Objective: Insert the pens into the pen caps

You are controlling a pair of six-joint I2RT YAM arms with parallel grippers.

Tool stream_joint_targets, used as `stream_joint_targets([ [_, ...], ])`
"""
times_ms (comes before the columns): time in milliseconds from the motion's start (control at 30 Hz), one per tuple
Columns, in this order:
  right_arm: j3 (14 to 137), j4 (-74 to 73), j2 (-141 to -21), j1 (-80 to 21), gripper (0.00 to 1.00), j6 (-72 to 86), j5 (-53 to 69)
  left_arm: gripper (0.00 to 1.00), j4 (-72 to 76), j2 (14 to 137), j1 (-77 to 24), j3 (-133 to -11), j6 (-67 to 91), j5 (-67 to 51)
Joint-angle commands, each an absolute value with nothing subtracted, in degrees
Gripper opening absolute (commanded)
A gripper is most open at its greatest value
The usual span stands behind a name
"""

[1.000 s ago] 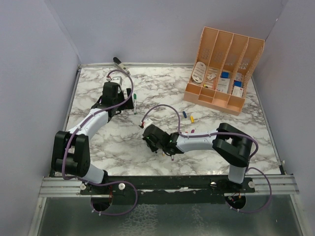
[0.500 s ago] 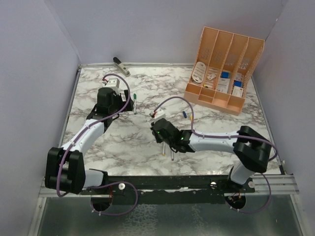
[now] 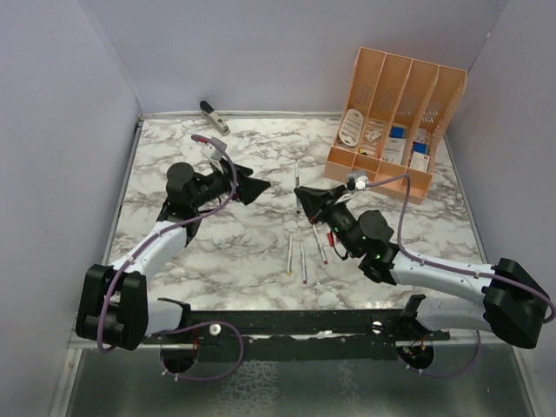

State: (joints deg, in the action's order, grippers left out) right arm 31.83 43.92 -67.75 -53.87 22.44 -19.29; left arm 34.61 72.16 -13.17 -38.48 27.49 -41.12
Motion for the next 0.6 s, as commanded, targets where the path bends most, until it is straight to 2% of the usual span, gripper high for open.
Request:
stream_joint_targets([
  [0,29.41,57.93,-66.99,-53.5,0.01,23.11,-13.71,0.92,43.38,70.79,-18.09,-39.99,25.75,-54.16],
  [167,29.69,60.47,-67.53,-53.52,0.01,23.66,-11.72,0.92,45.54,71.13,-22.53,-41.33,26.56,-55.01],
  [400,30.01,62.24,-68.92,-53.53,0.01,25.55,-9.92,0.85,48.82,72.16,-27.37,-42.23,28.32,-55.56],
  [567,29.53,63.67,-69.35,-53.53,0.01,26.17,-9.23,0.72,49.17,72.63,-28.59,-42.71,29.41,-55.49],
])
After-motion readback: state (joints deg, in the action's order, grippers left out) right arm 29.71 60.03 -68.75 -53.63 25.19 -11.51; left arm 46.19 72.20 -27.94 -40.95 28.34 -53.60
